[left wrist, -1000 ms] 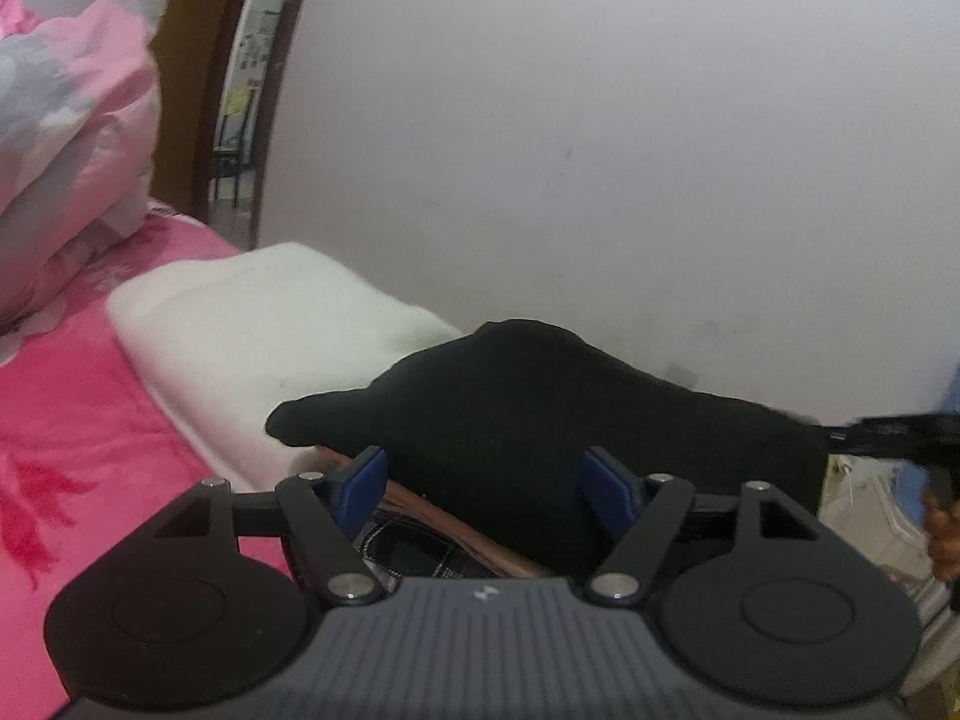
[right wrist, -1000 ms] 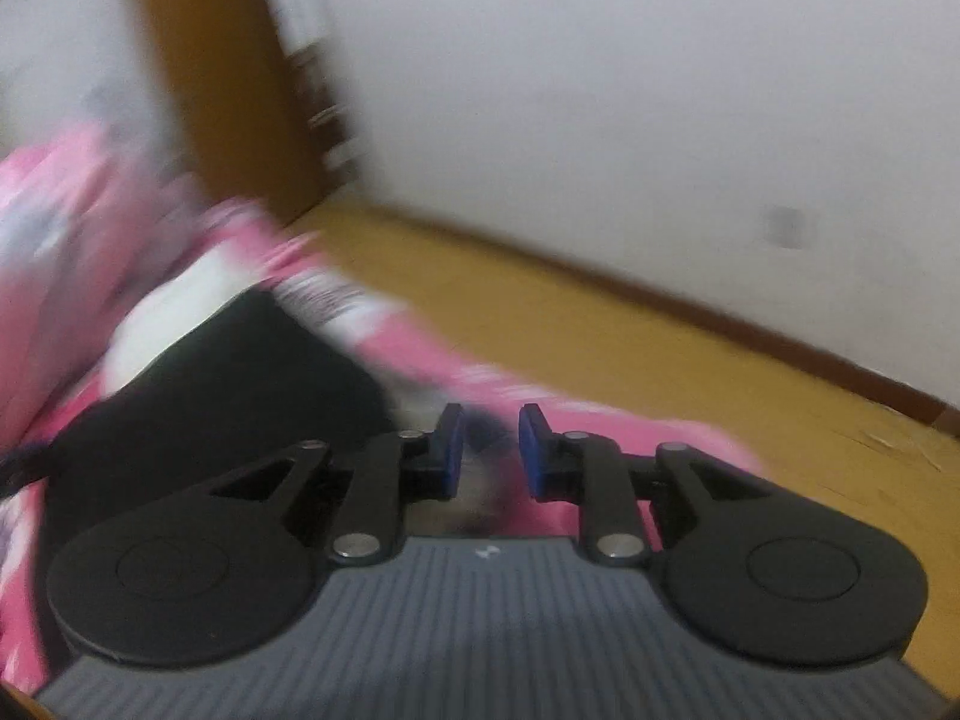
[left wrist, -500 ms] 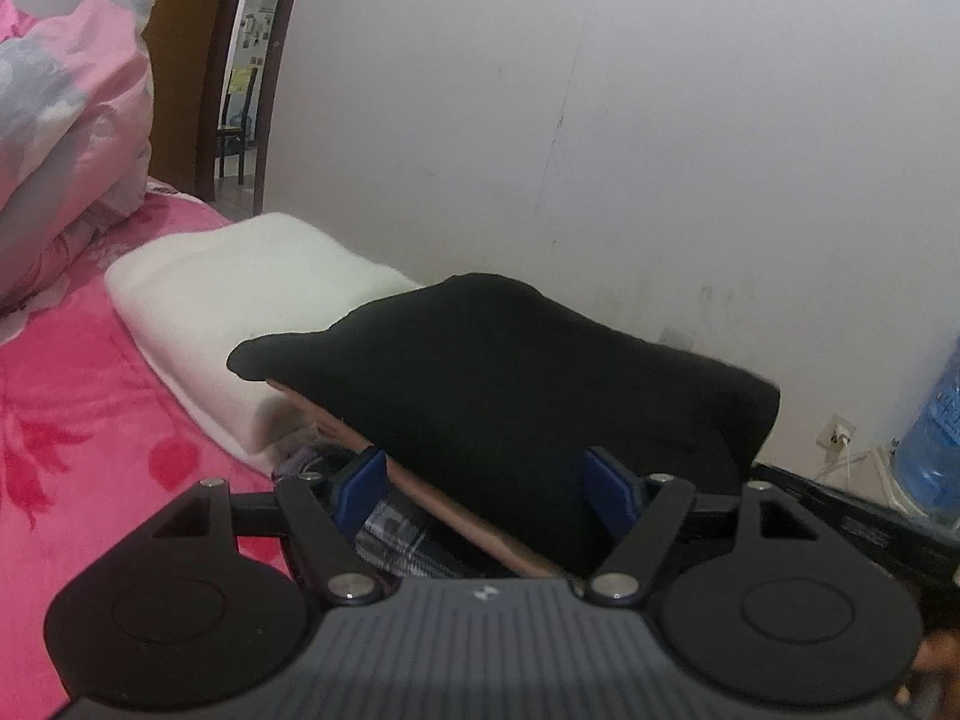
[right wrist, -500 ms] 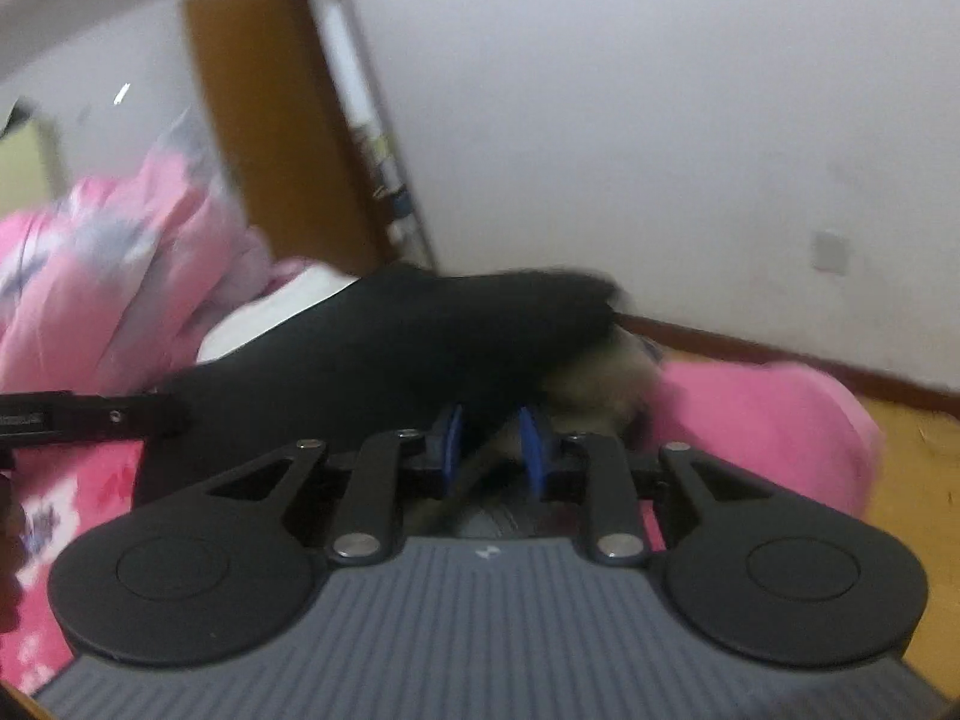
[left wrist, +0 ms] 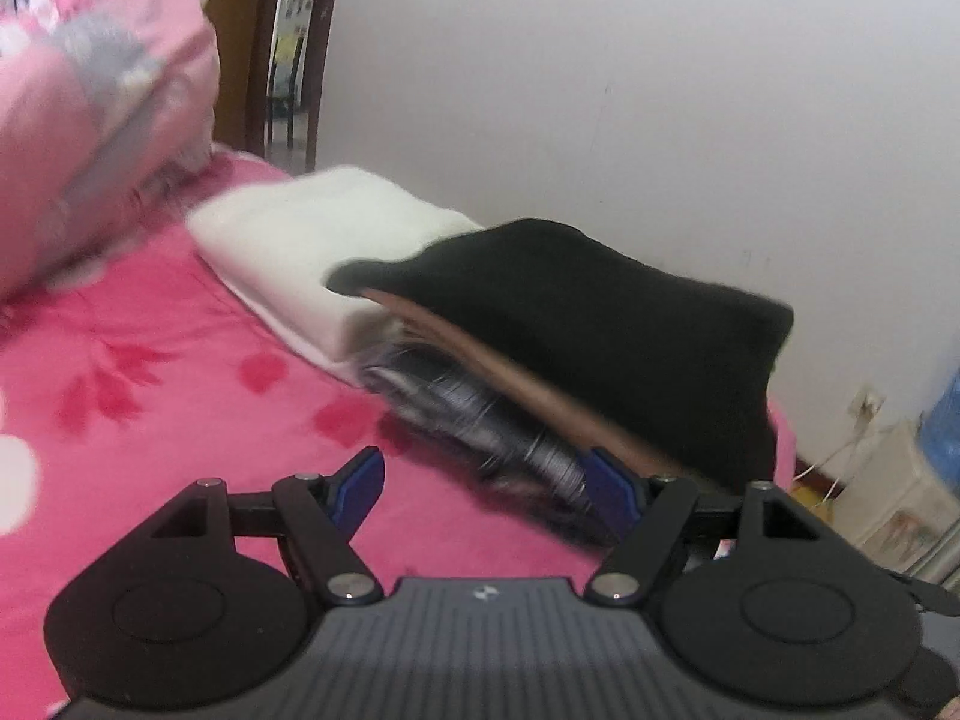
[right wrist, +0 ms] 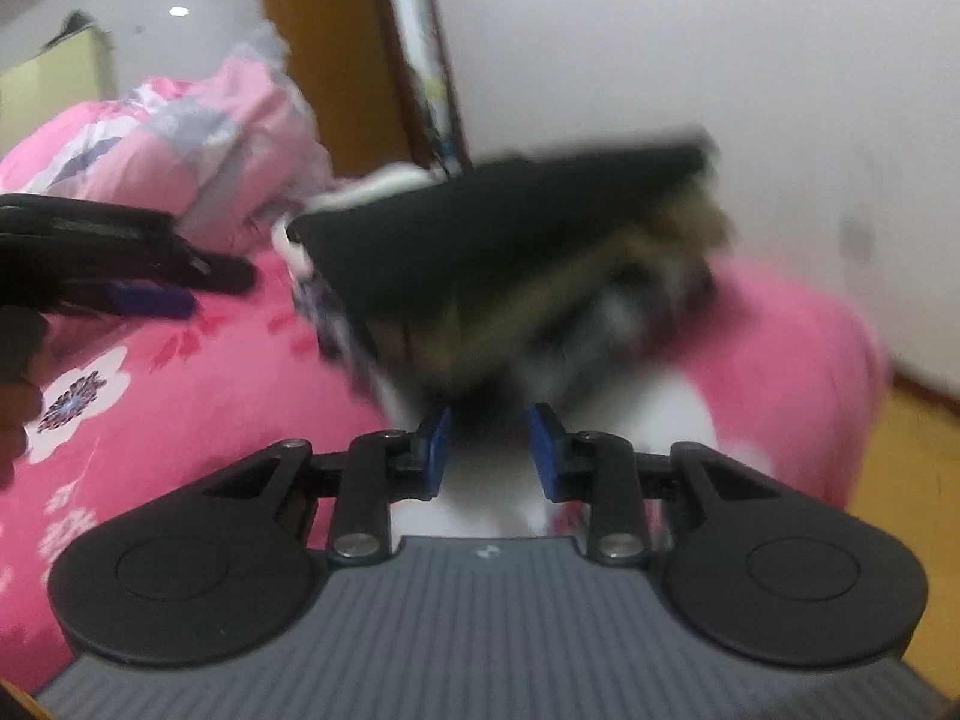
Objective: Fold clothes
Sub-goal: 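Open both grippers and withdraw from the clothes stack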
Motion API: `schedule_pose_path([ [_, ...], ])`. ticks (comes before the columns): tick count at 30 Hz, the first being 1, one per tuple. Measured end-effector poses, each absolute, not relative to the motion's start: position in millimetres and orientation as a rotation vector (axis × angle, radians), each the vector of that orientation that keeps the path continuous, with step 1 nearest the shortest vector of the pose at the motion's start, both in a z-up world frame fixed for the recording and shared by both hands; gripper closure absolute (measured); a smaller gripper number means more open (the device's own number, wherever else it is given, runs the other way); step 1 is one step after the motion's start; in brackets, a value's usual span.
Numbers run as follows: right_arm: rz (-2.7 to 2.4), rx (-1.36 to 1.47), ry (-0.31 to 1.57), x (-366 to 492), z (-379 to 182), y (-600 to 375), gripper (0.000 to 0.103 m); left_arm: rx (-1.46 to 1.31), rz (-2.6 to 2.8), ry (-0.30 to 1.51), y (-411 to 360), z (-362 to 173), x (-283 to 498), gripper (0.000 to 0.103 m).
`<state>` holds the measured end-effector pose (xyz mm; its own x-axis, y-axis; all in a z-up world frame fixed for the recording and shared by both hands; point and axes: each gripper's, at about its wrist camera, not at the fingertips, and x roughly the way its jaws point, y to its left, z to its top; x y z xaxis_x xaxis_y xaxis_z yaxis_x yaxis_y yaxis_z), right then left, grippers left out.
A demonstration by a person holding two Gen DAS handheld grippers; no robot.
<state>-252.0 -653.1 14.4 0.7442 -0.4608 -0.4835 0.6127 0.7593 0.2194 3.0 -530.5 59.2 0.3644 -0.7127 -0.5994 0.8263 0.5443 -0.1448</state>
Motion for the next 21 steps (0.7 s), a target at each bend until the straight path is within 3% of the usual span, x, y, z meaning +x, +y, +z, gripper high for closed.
schedule_pose_path([
  [5, -0.648, 0.461, 0.443, -283.9, 18.3, -610.2, 0.070, 0.195, -1.019, 0.640, -483.8, 73.8, -20.0, 0.022],
  [7, -0.649, 0.471, 0.420, -285.0, 22.9, -592.9, 0.059, 0.189, -1.030, 0.632, -464.8, 79.2, -30.4, 0.016],
  [14, -0.713, 0.434, 0.394, -277.3, 48.2, -548.1, 0.046, 0.249, -0.979, 0.590, -416.1, 81.6, -65.0, 0.013],
  [21, -0.821, 0.345, 0.384, -274.8, 71.9, -504.1, 0.019, 0.247, -0.978, 0.560, -388.8, 87.8, -87.3, 0.008],
])
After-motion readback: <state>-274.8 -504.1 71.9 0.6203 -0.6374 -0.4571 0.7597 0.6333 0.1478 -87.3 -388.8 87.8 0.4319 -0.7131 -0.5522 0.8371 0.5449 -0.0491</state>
